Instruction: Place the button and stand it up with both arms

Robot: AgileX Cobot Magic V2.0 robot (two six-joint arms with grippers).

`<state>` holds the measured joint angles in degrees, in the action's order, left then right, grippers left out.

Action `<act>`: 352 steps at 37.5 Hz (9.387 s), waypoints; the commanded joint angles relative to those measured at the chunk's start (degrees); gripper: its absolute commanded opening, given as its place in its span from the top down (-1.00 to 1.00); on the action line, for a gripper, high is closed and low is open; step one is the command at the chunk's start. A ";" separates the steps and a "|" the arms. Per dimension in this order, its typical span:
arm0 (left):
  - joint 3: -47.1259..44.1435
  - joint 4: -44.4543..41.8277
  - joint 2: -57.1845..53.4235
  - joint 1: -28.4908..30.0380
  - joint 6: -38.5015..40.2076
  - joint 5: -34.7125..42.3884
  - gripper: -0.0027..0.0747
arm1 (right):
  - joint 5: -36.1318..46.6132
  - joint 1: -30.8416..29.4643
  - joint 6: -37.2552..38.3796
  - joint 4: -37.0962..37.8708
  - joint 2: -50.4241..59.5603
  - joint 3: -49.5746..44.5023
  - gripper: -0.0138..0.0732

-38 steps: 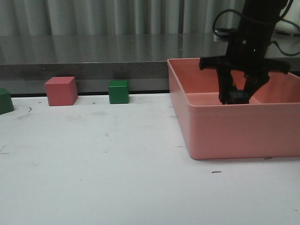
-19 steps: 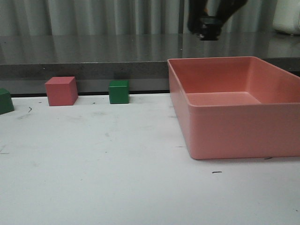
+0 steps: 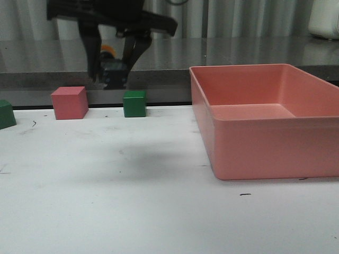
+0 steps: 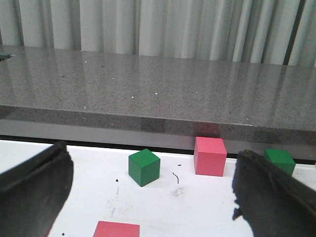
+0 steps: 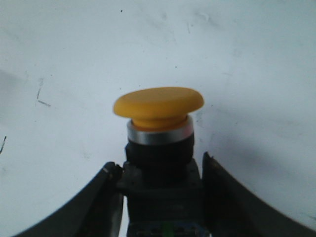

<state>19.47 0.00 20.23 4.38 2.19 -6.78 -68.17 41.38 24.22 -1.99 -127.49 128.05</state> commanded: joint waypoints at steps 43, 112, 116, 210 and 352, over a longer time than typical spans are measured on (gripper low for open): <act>2.15 0.41 0.81 0.05 0.07 4.94 -0.67 | 4.26 0.28 6.99 -5.11 -9.52 3.68 -0.33; 2.15 0.41 0.81 0.05 0.07 4.94 -0.67 | 8.45 -36.01 -13.98 3.78 54.59 -53.80 0.84; 2.15 0.41 0.81 0.05 0.07 4.94 -0.67 | 15.00 -36.01 -13.98 4.08 62.50 -62.69 0.84; 35.29 12.24 57.34 -28.86 0.07 -14.97 -0.67 | 49.15 -36.01 -13.98 7.24 114.05 -104.51 0.84; 10.98 -15.18 87.42 -22.32 4.71 73.03 0.39 | 49.01 -36.01 -13.98 7.24 114.05 -104.51 0.84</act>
<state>30.89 -17.64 108.16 -18.12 7.46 55.18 -23.53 5.75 10.98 4.53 -12.85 22.16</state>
